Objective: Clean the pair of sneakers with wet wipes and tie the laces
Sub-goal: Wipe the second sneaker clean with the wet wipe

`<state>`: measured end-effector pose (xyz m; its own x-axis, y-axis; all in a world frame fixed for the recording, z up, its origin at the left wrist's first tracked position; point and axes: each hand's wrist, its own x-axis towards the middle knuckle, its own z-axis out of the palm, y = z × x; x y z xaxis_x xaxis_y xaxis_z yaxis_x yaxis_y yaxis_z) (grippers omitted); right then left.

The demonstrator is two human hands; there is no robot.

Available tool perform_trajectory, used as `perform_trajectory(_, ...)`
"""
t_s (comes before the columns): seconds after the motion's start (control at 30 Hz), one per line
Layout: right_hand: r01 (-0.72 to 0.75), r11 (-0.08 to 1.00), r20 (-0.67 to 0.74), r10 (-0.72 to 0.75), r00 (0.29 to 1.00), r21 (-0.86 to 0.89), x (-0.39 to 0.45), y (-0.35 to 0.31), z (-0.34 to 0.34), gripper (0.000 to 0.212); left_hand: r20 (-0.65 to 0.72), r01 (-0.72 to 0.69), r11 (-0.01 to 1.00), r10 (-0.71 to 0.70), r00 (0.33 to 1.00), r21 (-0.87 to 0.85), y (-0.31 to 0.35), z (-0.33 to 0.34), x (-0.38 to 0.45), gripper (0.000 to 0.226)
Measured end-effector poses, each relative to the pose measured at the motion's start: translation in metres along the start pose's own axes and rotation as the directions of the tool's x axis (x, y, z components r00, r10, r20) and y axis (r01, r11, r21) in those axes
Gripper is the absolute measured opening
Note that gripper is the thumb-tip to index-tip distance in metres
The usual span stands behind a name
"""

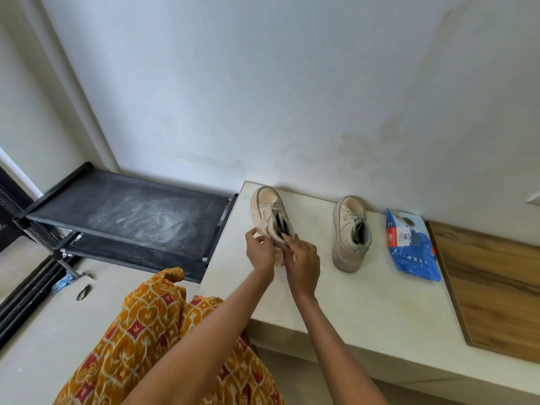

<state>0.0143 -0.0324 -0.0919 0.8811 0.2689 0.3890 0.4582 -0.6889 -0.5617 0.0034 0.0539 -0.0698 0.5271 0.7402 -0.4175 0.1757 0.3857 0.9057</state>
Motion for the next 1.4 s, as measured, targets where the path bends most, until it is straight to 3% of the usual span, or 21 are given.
perform_trajectory(0.07, 0.034, 0.996, -0.026, -0.036, 0.999, -0.087, 0.002, 0.003, 0.001, 0.028, -0.027, 0.075, 0.997, -0.076, 0.997, -0.031, 0.003, -0.003, 0.011, 0.023)
perform_trajectory(0.33, 0.073, 0.979, -0.139, -0.1, 0.985, -0.189, -0.004, 0.012, -0.003, 0.033, 0.109, -0.142, 0.982, 0.128, 0.986, 0.127, -0.021, 0.0, -0.03, 0.007)
perform_trajectory(0.53, 0.134, 0.97, -0.148, -0.166, 0.975, -0.204, 0.004, 0.015, -0.009, 0.024, -0.125, -0.07, 0.997, 0.072, 0.989, 0.019, 0.003, -0.006, -0.002, 0.011)
perform_trajectory(0.67, 0.149, 0.974, -0.14, -0.173, 0.975, -0.171, 0.004, 0.013, -0.008, 0.022, 0.023, -0.158, 0.98, 0.156, 0.987, 0.122, 0.02, 0.003, 0.013, 0.011)
perform_trajectory(0.73, 0.121, 0.983, -0.124, -0.139, 0.983, -0.139, 0.002, 0.009, -0.006, 0.024, 0.034, -0.23, 0.955, 0.228, 0.973, 0.186, 0.015, 0.004, 0.007, 0.013)
perform_trajectory(0.9, 0.075, 0.988, -0.097, -0.089, 0.991, -0.136, 0.004, 0.006, -0.011, 0.032, 0.106, -0.46, 0.79, 0.46, 0.882, 0.405, -0.014, -0.007, -0.006, 0.021)
perform_trajectory(1.1, 0.078, 0.979, -0.082, -0.095, 0.992, -0.187, 0.011, 0.008, -0.018, 0.029, 0.366, -0.615, 0.529, 0.504, 0.782, 0.585, -0.014, -0.002, 0.011, 0.037)
perform_trajectory(1.27, 0.068, 0.973, -0.078, -0.087, 0.993, -0.222, 0.022, 0.013, -0.021, 0.022, 0.609, -0.646, 0.148, 0.234, 0.758, 0.748, 0.001, -0.01, 0.052, 0.051)
perform_trajectory(1.33, 0.079, 0.969, -0.075, -0.099, 0.992, -0.233, 0.023, 0.015, -0.02, 0.021, 0.624, -0.642, 0.138, 0.152, 0.766, 0.755, 0.01, -0.011, 0.069, 0.052)
perform_trajectory(1.4, 0.081, 0.972, -0.086, -0.102, 0.991, -0.22, 0.023, 0.016, -0.019, 0.022, 0.641, -0.65, 0.238, 0.121, 0.757, 0.722, 0.014, -0.008, 0.082, 0.053)
